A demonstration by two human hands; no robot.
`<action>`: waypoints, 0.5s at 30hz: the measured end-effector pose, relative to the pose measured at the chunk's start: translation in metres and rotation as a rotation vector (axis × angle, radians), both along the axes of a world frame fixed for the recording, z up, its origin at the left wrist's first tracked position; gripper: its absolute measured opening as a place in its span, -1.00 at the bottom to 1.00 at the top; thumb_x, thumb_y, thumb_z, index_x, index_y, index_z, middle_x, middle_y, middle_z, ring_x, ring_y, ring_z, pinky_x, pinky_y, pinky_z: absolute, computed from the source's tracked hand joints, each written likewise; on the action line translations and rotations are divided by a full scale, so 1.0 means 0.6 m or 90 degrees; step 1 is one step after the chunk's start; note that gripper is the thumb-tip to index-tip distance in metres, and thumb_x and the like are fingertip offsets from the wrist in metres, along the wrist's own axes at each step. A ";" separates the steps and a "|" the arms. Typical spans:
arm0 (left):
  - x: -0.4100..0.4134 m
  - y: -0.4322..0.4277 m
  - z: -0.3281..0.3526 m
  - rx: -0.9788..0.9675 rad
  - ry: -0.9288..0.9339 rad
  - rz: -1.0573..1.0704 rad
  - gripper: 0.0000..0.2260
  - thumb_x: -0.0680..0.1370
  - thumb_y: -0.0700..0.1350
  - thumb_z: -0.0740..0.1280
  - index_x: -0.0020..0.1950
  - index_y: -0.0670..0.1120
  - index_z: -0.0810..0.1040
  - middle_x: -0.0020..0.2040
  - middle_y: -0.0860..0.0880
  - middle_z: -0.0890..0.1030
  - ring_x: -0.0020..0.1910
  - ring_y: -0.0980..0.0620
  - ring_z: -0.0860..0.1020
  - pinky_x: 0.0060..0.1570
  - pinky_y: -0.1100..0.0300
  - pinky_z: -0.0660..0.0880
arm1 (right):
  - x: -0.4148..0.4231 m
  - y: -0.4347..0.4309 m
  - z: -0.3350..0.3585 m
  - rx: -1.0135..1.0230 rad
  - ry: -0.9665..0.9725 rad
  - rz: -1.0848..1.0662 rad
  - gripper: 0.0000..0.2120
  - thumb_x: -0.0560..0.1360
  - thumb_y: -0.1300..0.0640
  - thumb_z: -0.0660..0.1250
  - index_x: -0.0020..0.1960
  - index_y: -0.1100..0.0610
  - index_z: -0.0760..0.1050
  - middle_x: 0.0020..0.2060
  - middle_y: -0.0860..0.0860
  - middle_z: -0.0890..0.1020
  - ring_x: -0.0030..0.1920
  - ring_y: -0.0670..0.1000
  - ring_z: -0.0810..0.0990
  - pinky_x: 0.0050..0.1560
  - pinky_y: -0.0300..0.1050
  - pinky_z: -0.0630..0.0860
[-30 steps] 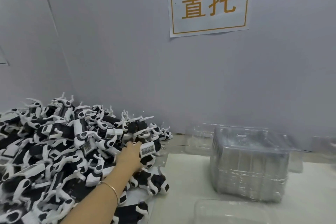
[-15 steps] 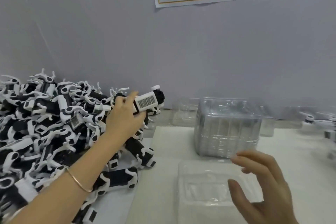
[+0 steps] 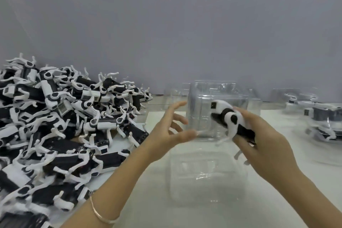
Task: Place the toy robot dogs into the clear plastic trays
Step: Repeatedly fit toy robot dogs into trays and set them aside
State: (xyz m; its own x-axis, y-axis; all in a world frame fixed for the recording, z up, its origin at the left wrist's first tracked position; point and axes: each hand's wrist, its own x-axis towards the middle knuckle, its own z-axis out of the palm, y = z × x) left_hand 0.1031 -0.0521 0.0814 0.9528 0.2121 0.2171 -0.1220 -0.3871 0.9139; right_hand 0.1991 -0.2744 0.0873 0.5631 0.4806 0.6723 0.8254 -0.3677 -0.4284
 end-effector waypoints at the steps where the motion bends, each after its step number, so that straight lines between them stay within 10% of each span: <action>1: -0.007 0.012 -0.021 0.064 0.018 0.016 -0.26 0.14 0.38 0.45 0.28 0.42 0.28 0.24 0.19 0.45 0.19 0.27 0.45 0.23 0.17 0.39 | 0.004 -0.006 0.000 0.049 0.175 0.048 -0.55 0.49 0.00 0.38 0.17 -0.50 0.34 -0.17 -0.26 0.63 -0.36 -0.12 0.63 -0.51 -0.23 0.52; 4: -0.039 0.030 -0.076 0.170 0.167 -0.024 -0.29 0.11 0.31 0.48 0.21 0.38 0.33 0.43 0.36 0.19 0.46 0.30 0.17 0.40 0.24 0.17 | 0.022 -0.020 -0.012 0.187 0.424 0.100 -0.55 0.47 0.08 0.44 0.07 -0.46 0.42 -0.17 -0.17 0.67 -0.29 -0.09 0.66 -0.47 -0.23 0.51; 8: -0.075 0.006 -0.110 0.293 0.221 0.088 -0.32 0.12 0.34 0.48 0.16 0.31 0.31 0.32 0.33 0.20 0.35 0.18 0.29 0.16 0.36 0.28 | 0.031 -0.033 -0.023 0.297 0.530 0.095 -0.67 0.46 0.15 0.44 0.12 -0.20 0.52 -0.21 0.03 0.69 -0.29 0.10 0.65 -0.43 -0.15 0.55; 11: -0.112 -0.036 -0.116 0.492 0.281 0.173 -0.01 0.24 0.55 0.27 0.51 0.34 -0.18 0.42 0.08 0.02 0.24 0.01 0.37 0.18 0.17 0.35 | 0.036 -0.035 -0.035 0.299 0.537 0.084 -0.66 0.45 0.18 0.45 0.02 -0.26 0.53 -0.21 0.05 0.68 -0.32 0.07 0.64 -0.43 -0.15 0.55; 15: -0.160 -0.090 -0.089 0.468 0.263 0.120 0.03 -0.11 0.74 -0.23 0.24 0.46 -0.60 0.08 0.26 0.32 -0.31 0.24 0.44 -0.30 0.37 0.31 | 0.037 -0.027 -0.047 0.282 0.549 0.081 -0.67 0.47 0.19 0.44 0.07 -0.21 0.52 -0.23 0.02 0.70 -0.32 0.02 0.65 -0.44 -0.19 0.55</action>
